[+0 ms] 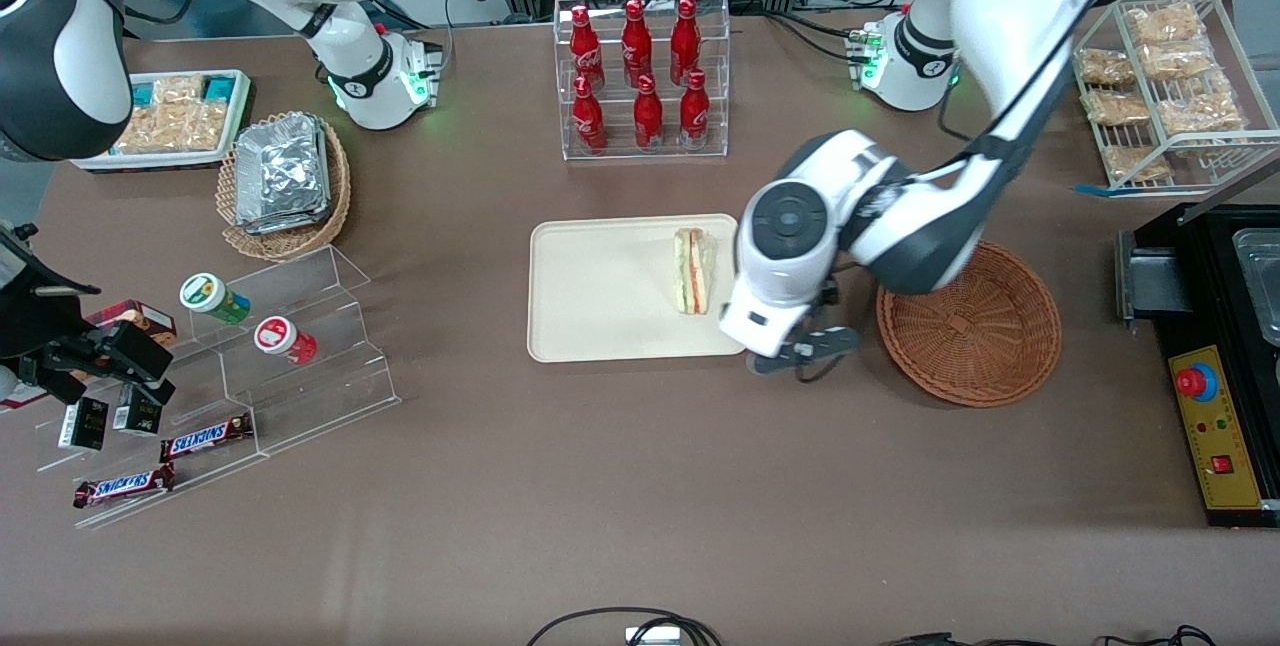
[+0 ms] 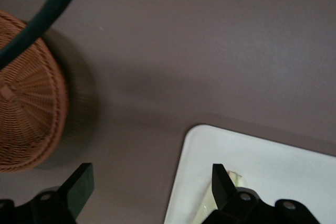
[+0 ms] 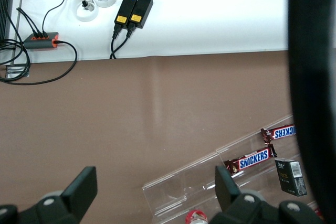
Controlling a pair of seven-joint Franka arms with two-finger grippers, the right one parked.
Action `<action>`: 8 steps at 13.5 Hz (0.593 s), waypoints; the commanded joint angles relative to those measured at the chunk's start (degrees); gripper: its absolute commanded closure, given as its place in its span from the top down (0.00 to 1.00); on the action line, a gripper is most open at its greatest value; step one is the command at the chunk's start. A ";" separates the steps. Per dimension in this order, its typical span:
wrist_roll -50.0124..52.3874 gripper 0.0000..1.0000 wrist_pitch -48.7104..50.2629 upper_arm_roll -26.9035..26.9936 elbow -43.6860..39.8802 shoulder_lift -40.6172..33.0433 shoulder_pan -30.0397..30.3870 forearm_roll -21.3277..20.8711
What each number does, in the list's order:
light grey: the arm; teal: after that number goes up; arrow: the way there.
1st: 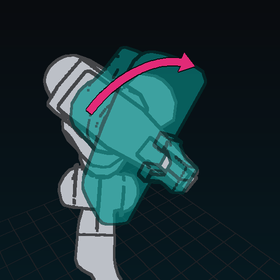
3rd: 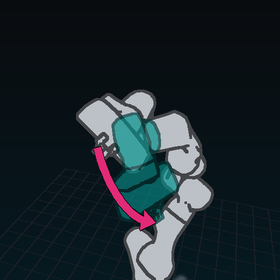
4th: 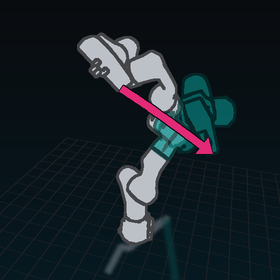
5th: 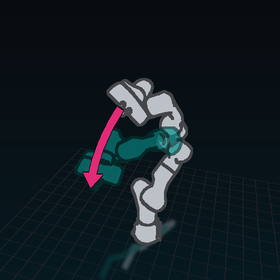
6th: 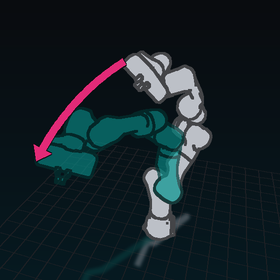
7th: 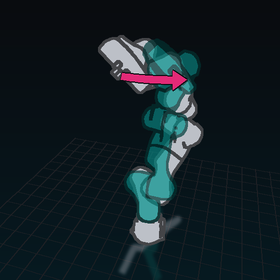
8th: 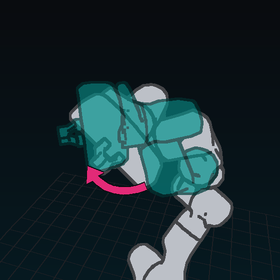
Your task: Place sandwich from basket to tray
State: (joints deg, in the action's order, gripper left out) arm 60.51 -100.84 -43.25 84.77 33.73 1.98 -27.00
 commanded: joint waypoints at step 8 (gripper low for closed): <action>-8.11 0.99 7.14 -0.51 1.01 -8.75 13.03 2.03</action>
State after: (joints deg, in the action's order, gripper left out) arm 56.15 -95.60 -43.28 84.73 28.00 12.11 -26.80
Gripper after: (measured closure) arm 0.004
